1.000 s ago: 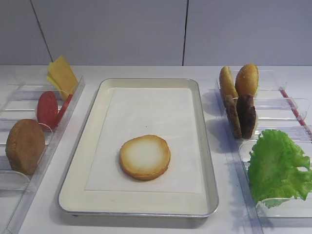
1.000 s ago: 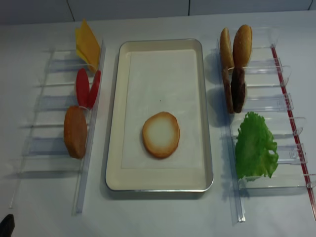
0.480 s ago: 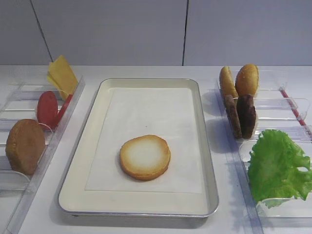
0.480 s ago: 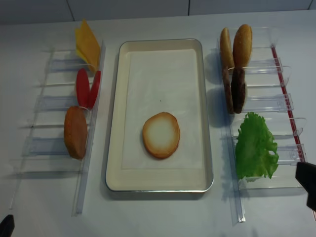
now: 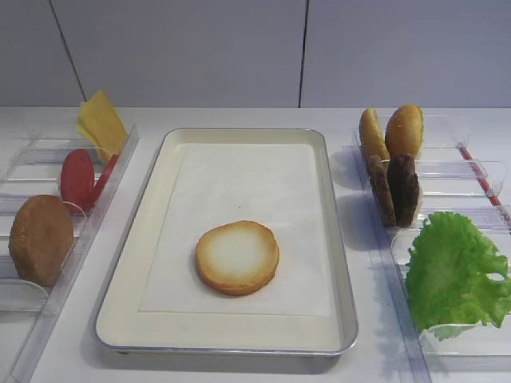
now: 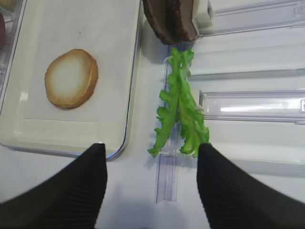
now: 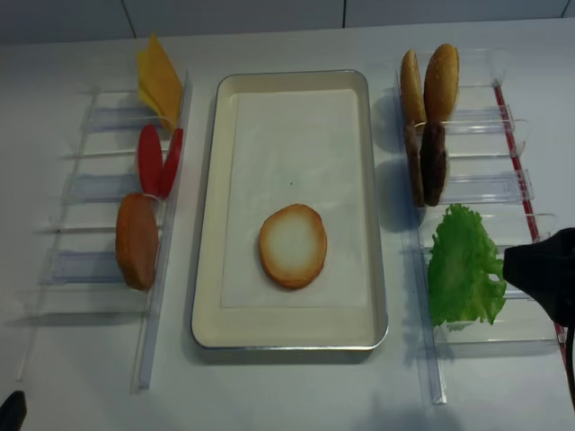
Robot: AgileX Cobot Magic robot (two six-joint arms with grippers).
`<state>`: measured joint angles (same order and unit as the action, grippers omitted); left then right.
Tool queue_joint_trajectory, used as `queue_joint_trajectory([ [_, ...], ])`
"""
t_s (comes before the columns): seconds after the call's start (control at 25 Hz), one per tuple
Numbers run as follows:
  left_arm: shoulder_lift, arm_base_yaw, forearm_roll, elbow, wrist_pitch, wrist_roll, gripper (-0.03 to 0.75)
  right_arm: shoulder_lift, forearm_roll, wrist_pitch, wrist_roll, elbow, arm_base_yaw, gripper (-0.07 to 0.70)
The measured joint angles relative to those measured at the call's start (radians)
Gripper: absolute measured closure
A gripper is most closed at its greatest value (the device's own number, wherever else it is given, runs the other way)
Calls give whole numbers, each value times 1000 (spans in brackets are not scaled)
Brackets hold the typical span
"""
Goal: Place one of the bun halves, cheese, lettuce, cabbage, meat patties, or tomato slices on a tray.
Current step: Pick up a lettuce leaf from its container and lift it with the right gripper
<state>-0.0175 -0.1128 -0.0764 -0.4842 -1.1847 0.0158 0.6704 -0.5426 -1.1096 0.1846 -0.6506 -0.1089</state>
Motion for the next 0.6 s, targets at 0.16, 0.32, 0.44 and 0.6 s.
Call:
queue_joint_trajectory([
  [0.16,0,0,0,0,0,0,394,52,0,0,-9,-3,48,201],
  [0.32,0,0,0,0,0,0,394,100,27,15,-49,-3,115,201],
  [0.44,0,0,0,0,0,0,394,149,66,51,-88,-3,184,201],
  [0.6,0,0,0,0,0,0,394,232,140,102,-173,-3,275,202],
])
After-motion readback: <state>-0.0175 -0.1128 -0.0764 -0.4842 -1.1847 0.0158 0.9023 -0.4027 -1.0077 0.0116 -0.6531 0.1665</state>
